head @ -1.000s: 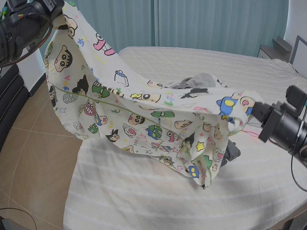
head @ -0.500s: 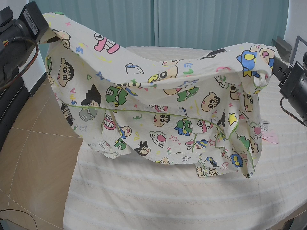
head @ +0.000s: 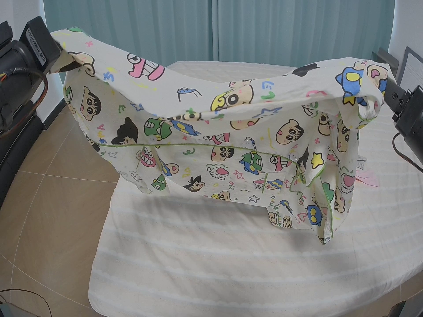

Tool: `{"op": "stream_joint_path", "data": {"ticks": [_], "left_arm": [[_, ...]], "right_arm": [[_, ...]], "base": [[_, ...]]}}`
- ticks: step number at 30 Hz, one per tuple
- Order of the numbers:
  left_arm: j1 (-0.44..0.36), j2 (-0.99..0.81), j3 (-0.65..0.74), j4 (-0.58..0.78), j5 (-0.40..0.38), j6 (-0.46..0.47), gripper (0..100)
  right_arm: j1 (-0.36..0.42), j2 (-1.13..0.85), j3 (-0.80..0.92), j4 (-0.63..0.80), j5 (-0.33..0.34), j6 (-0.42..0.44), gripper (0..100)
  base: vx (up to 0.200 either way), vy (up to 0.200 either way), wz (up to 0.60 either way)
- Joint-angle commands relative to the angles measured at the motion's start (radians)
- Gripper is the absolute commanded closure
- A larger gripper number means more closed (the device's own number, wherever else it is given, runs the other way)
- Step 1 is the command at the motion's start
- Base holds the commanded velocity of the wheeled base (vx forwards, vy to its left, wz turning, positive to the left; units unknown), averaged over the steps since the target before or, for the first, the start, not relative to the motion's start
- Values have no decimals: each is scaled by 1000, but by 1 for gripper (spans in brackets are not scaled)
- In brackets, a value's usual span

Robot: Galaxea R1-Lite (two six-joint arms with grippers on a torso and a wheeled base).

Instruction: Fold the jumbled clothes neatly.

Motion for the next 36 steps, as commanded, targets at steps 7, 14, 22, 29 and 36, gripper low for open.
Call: {"op": "stream_joint_path", "data": {"ticks": [7,14,22,29,36], "left_arm": [[-3,-63,71,-1,-8,26,100],[0,-82,89,-1,-7,23,100],[-1,-82,91,-1,-10,25,100],[-1,-77,91,-1,-10,25,100],[-3,-75,91,-1,-8,25,100]], "right_arm": [[1,-18,9,-1,5,3,100],[1,-22,20,0,5,4,100],[1,-24,35,0,6,4,100],[1,-25,40,-1,6,4,100],[-3,-28,47,-1,5,4,100]], "base": [[-29,0,0],[0,0,0],[0,-150,0],[0,-200,0],[0,-200,0]]}}
